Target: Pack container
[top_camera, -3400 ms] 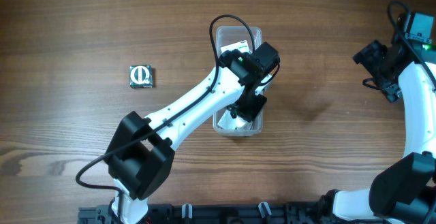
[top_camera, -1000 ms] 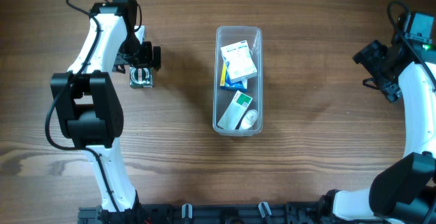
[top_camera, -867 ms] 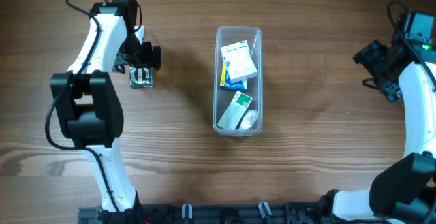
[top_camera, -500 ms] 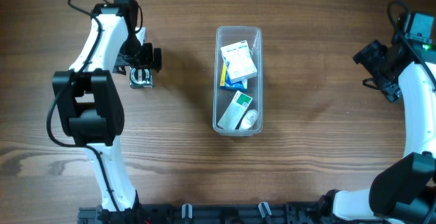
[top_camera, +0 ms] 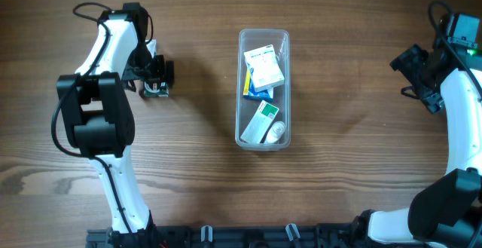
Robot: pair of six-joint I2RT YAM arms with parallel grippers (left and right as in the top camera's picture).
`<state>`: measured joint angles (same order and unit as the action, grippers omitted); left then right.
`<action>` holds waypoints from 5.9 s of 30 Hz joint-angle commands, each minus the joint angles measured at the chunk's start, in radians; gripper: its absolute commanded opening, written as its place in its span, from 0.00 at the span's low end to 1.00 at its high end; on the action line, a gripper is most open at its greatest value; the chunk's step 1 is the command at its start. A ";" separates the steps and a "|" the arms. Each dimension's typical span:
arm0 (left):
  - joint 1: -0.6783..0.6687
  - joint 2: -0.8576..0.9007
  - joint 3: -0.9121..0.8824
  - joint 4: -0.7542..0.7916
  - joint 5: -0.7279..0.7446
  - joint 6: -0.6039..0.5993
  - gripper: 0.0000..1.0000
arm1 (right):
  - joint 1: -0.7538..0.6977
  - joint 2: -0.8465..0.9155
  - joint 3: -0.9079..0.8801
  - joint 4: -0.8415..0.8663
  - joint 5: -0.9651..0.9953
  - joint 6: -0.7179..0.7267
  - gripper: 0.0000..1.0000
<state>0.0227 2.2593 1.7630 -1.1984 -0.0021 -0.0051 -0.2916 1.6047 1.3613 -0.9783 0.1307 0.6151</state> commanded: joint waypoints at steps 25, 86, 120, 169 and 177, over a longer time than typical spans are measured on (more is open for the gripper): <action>0.002 0.013 -0.041 0.087 0.012 -0.010 0.55 | -0.002 0.008 -0.002 0.003 -0.009 -0.007 1.00; -0.719 -0.187 0.114 -0.096 0.170 -0.299 0.57 | -0.002 0.008 -0.002 0.003 -0.009 -0.007 1.00; -1.020 -0.732 0.262 -0.380 0.004 -0.343 1.00 | -0.002 0.008 -0.002 0.005 -0.009 -0.007 1.00; -0.068 -2.188 -1.569 1.054 0.302 -0.002 1.00 | 0.000 0.008 -0.002 0.089 -0.009 -0.007 1.00; -0.022 -2.257 -1.700 1.129 0.270 -0.045 1.00 | 0.000 0.008 -0.002 0.089 -0.009 -0.006 1.00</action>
<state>-0.0330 0.0212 0.1005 -0.0772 0.2848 -0.0204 -0.2916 1.6047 1.3613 -0.8917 0.1307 0.6151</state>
